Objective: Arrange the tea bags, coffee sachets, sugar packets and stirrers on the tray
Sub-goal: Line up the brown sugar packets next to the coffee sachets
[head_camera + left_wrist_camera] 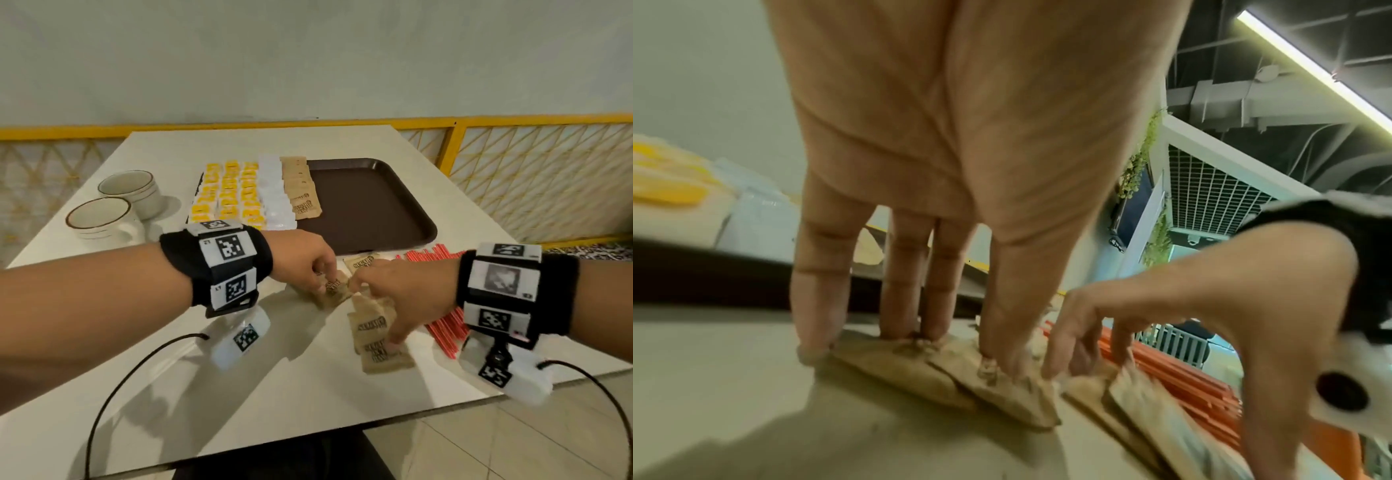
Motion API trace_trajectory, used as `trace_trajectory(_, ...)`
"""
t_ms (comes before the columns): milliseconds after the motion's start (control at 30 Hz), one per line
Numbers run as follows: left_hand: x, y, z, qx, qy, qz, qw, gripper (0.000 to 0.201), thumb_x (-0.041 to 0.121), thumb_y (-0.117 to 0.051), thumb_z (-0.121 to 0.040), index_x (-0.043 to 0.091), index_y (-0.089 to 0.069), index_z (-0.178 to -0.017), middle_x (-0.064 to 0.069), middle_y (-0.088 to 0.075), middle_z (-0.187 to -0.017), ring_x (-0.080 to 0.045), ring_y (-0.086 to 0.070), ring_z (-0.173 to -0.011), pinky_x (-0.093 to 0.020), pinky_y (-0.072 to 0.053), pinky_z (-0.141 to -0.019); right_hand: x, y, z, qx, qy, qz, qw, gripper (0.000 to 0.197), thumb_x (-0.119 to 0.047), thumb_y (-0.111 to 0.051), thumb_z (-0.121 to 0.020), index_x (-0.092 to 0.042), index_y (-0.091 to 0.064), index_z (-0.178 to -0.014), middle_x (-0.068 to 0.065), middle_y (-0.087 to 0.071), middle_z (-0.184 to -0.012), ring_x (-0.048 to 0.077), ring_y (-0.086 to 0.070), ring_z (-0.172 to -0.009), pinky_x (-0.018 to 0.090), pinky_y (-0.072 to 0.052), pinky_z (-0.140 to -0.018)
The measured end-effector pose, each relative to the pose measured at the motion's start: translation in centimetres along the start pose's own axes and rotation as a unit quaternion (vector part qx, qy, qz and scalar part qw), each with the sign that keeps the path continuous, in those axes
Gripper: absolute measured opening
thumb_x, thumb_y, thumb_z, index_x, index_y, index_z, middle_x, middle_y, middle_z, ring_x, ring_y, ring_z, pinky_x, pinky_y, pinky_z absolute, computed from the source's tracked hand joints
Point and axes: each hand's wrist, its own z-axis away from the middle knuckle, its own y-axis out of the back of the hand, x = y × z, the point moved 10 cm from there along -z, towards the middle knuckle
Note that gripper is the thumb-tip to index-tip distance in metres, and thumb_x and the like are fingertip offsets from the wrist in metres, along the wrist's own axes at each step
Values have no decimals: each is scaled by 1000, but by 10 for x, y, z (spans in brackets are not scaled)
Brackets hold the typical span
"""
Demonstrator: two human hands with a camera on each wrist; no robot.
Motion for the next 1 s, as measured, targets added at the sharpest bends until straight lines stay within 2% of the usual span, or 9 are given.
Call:
trace_trajectory(67,2,-2,-1,27,0,1,1000,6,23,-68,-84,27,-64,-82,10,-56,-80,-8,-53,-72,-23,-42,-63,-3,0,-1,-11,-6,-26,1000,68,-33,-82,-70,-30,-40,-123,-9,-49,-114,13,-52,-99,28,-48,-82)
trace_trajectory(133,1,-4,-1,47,8,-2,999,22,16,-69,-81,26,-54,-70,10,-51,-72,-11,-49,-66,-22,-37,-57,-7,-1,-2,-19,-3,-12,1000,53,-30,-81,-72,-28,-44,-110,-9,-53,-107,13,-53,-94,30,-49,-81)
trace_trajectory(267,-2,-8,2,46,32,-27,998,36,21,-72,-81,22,-53,-111,2,-49,-103,-17,-54,-86,-30,-46,-73,-14,-9,-3,-33,15,-27,999,31,-25,-77,-76,-29,-48,-85,-1,-64,-100,20,-66,-88,38,-57,-79)
trace_trajectory(333,0,-11,3,32,29,-43,998,42,25,-70,-84,20,-54,-123,2,-47,-102,-18,-54,-88,-29,-46,-73,-16,-9,0,-29,21,-46,998,31,-22,-74,-79,-34,-45,-83,0,-64,-99,20,-68,-83,35,-59,-72)
trace_trajectory(467,-3,-13,10,26,45,-42,998,28,31,-67,-86,26,-57,-111,-1,-42,-112,-21,-49,-101,-34,-46,-87,-10,3,6,0,25,-194,981,26,-6,-65,-84,-16,-58,-107,4,-66,-107,18,-70,-85,35,-60,-71)
trace_trajectory(633,-4,-15,16,36,48,-15,998,36,31,-68,-85,26,-54,-118,0,-43,-115,-19,-53,-97,-31,-47,-86,16,23,7,78,-13,-431,899,15,4,-56,-87,-7,-56,-97,15,-68,-98,23,-70,-77,32,-57,-64)
trace_trajectory(800,-24,0,28,82,91,3,992,47,34,-71,-83,19,-56,-125,-1,-55,-118,-18,-53,-105,-27,-44,-86,16,17,-4,68,-33,-512,856,6,-5,-54,-89,-7,-55,-95,16,-56,-82,17,-51,-59,26,-46,-52)
trace_trajectory(900,-41,-6,33,60,120,-7,991,45,36,-71,-82,14,-59,-119,-3,-62,-114,-20,-58,-102,-29,-45,-83,5,10,-12,30,15,-502,864,33,-17,-70,-85,7,-60,-106,28,-61,-94,26,-54,-72,30,-45,-63)
trace_trajectory(1000,-43,-13,31,62,121,-10,991,38,33,-72,-81,12,-60,-110,-3,-63,-102,-21,-58,-89,-28,-44,-72,-5,13,-22,78,23,-333,939,33,-18,-78,-77,-3,-66,-103,17,-70,-102,31,-66,-88,38,-53,-80)
